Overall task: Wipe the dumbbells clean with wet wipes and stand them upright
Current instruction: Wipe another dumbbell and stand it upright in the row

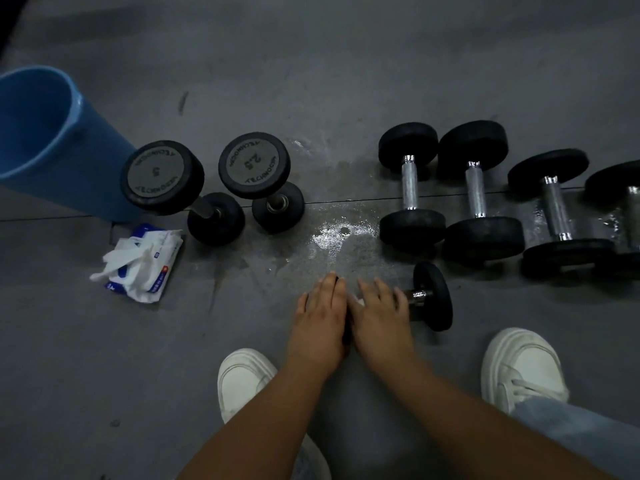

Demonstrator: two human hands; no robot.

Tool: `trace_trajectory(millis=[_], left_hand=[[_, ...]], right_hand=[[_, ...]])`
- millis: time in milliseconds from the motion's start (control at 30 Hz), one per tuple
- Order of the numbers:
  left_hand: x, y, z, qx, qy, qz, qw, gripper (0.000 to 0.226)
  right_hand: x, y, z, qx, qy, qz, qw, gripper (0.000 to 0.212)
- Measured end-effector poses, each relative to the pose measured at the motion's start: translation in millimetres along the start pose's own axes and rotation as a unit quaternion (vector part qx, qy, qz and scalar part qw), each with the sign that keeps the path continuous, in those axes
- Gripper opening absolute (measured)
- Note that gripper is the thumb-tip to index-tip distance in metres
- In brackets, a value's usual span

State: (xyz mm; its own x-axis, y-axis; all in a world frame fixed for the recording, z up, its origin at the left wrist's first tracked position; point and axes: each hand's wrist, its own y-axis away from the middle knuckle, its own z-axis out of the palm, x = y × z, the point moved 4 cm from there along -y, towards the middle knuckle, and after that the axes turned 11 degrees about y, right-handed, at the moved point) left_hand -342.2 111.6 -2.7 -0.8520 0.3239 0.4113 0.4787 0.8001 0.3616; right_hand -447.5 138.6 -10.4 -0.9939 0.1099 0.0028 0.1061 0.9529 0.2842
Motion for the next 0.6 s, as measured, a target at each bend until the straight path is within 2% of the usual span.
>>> trace_trajectory(millis=[67,200,300,367,500,600], left_hand=[[-1.4,0.3,-0.2,-0.004,-0.003,0.002,1.000,0.101],[1.0,2.3,-0.9,0.003,0.011,0.004,1.000,0.094],[0.2,1.2,-0.4,-0.006,0.013,0.006,1.000,0.100],[-0.5,0.7,-3.2,-0.006,0.006,0.006,1.000,0.098],[2.1,1.0,-1.9,0.002,0.021,0.001,1.000,0.093],[-2.0,-4.1,-2.2,-0.012,0.012,0.000,1.000,0.099]], right_hand=[[-2.5,-12.0,-0.5,-0.062,-0.009,0.007,0.998,0.045],[-9.2,18.8,6.1,-0.049,0.010,0.025,0.998,0.045],[-3.1,-0.4,-2.2,-0.056,0.004,0.004,0.998,0.046],[-6.2,-7.2,-6.1,-0.084,-0.005,0.026,0.996,0.045],[-4.7,18.3,-6.2,-0.016,-0.015,0.028,0.999,0.045],[0.5,-3.4,-4.4,-0.026,-0.002,0.023,0.999,0.038]])
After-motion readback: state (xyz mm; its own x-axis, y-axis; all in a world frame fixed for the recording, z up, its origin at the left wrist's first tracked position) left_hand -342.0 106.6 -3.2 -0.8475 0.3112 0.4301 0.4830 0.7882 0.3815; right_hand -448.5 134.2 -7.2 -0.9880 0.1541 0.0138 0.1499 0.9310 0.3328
